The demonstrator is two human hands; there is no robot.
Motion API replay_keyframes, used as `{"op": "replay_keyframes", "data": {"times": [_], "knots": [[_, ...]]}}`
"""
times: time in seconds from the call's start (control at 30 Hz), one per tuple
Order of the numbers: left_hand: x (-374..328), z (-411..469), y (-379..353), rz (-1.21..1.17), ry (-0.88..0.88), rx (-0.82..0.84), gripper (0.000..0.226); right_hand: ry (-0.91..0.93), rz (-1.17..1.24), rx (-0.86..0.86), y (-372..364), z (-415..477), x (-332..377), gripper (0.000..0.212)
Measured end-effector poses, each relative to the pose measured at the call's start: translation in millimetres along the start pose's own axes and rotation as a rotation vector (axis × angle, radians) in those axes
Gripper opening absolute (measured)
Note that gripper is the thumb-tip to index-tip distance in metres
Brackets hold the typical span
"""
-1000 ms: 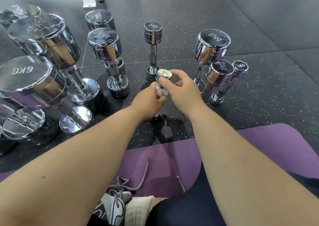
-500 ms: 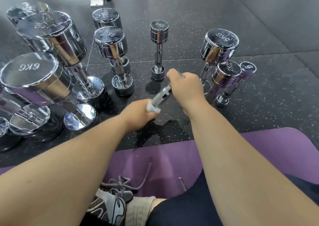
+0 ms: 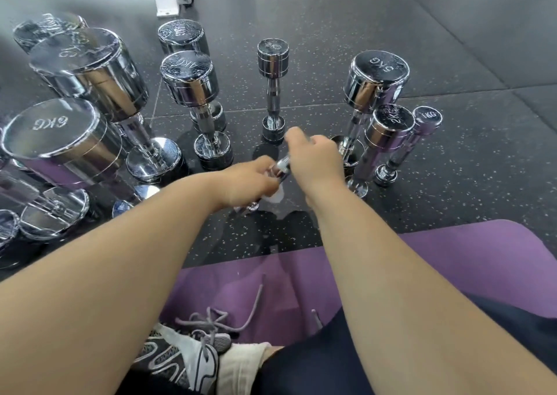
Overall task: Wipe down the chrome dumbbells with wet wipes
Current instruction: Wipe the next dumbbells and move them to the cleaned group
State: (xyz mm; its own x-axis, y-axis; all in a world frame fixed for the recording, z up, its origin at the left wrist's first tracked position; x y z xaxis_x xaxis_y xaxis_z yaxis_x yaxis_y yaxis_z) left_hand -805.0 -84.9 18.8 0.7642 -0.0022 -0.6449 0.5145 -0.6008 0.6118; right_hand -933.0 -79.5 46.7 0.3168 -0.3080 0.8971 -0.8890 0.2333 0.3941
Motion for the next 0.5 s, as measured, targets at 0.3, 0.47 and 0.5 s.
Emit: {"op": "replay_keyframes", "data": {"times": [0.3, 0.47, 0.5], "knots": [[-39, 9, 2, 0.138, -0.298, -0.181, 0.031, -0.154, 0.234, -0.032, 11, 3, -3, 0.032], [7, 7, 9, 0.199, -0.059, -0.123, 0.025, -0.087, 0.188, 0.031, -1, 2, 7, 0.040], [15, 4, 17, 0.186, -0.016, -0.127, 0.025, -0.099, 0.218, 0.031, -1, 1, 9, 0.041]]}}
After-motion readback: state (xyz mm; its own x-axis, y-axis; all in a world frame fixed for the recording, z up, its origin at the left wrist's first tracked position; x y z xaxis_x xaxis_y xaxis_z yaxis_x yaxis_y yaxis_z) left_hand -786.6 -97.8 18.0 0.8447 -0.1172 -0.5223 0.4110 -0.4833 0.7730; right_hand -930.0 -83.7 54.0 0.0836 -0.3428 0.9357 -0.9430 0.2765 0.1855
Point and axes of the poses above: each hand's wrist, its own z-axis towards the middle knuckle, its own y-axis out of the back of the hand, x = y × z, the point moved 7 cm from there along z, towards the middle knuckle, and after that the axes turned 1 degree about x, right-handed, at the moved point
